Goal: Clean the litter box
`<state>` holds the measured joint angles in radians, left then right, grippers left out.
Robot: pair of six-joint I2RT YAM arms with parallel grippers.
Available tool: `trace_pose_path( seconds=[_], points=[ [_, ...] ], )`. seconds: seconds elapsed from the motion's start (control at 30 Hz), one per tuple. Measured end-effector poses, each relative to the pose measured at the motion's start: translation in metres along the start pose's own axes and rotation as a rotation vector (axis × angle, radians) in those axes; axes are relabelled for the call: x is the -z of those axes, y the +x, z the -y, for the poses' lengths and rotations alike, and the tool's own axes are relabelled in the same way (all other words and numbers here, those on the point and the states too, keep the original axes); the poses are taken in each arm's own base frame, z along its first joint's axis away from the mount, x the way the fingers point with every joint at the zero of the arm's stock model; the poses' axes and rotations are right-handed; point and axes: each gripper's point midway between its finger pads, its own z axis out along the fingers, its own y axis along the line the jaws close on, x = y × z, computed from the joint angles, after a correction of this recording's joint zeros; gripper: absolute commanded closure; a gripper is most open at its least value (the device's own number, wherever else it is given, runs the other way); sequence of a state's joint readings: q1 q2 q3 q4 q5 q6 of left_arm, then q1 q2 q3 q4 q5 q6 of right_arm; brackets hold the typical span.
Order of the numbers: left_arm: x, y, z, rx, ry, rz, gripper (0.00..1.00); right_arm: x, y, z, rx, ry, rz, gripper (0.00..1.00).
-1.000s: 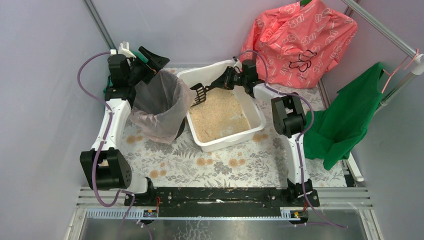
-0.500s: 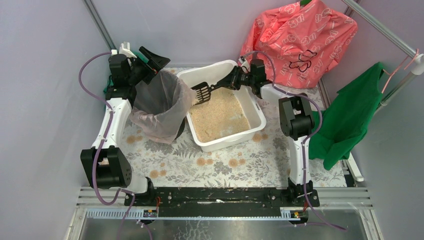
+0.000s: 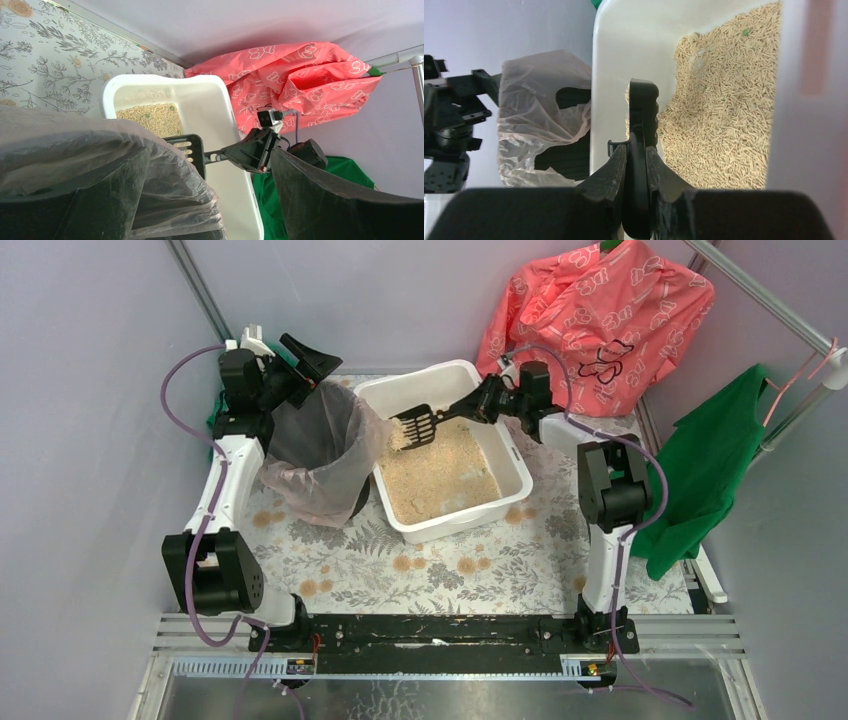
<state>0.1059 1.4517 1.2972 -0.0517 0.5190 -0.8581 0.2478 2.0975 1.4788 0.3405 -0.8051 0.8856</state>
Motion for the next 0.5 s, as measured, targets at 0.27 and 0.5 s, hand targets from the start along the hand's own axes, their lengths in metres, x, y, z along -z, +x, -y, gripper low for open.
trace_pose_path(
  seconds=[0.27,0.5],
  points=[
    [-0.004,0.002,-0.004,0.008,0.001,-0.011,0.01,0.06,-0.022,0.009,-0.044,-0.004,0.13,1.0],
    [-0.004,0.003,-0.003,0.007,0.006,-0.013,0.01,0.092,-0.031,0.023,-0.101,-0.002,0.2,1.0]
  ],
)
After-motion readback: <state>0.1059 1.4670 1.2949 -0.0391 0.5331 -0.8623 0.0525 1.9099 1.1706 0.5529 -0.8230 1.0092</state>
